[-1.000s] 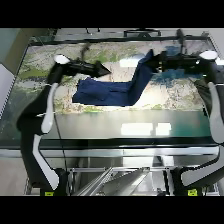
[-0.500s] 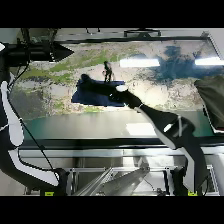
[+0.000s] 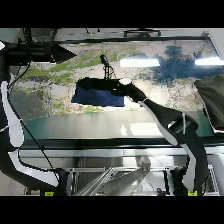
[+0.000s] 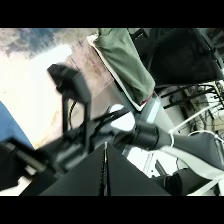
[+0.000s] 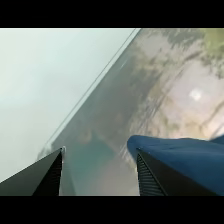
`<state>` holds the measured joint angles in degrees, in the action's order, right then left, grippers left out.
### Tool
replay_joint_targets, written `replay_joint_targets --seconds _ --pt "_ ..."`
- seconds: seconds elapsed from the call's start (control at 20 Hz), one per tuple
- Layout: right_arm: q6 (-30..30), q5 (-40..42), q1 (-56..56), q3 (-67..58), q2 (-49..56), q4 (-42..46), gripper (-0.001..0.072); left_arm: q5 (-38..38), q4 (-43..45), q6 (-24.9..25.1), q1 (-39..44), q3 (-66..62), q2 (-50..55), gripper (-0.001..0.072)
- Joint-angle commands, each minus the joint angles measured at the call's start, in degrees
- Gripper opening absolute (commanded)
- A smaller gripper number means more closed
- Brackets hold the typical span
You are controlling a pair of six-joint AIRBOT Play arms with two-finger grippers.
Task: Fold the shirts.
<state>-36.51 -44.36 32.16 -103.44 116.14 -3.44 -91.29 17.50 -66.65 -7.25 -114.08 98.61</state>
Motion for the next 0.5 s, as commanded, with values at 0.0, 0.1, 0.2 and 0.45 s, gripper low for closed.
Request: replay_joint_targets --seconds 0.0,0.1,0.2,0.45 --pt "-15.76 -18.53 -7.91 -0.17 -4.59 17.33 0.0501 -0.83 0.0 -0.55 0.07 0.0 -0.04 0.0002" --pt "-18.23 -22.58 -11.28 -0.17 -5.46 18.64 0.0504 -0.44 0.02 -0.55 0.07 0.02 -0.04 0.0002" --pt "-18.45 -21.55 -12.04 -0.13 -4.98 18.69 0.0505 0.26 0.04 -0.52 0.07 0.0 -0.04 0.0002" --pt "-18.08 -17.59 -9.7 -0.15 -2.34 16.7 0.0505 -1.95 3.91 -0.52 0.07 0.02 0.0 0.0002"
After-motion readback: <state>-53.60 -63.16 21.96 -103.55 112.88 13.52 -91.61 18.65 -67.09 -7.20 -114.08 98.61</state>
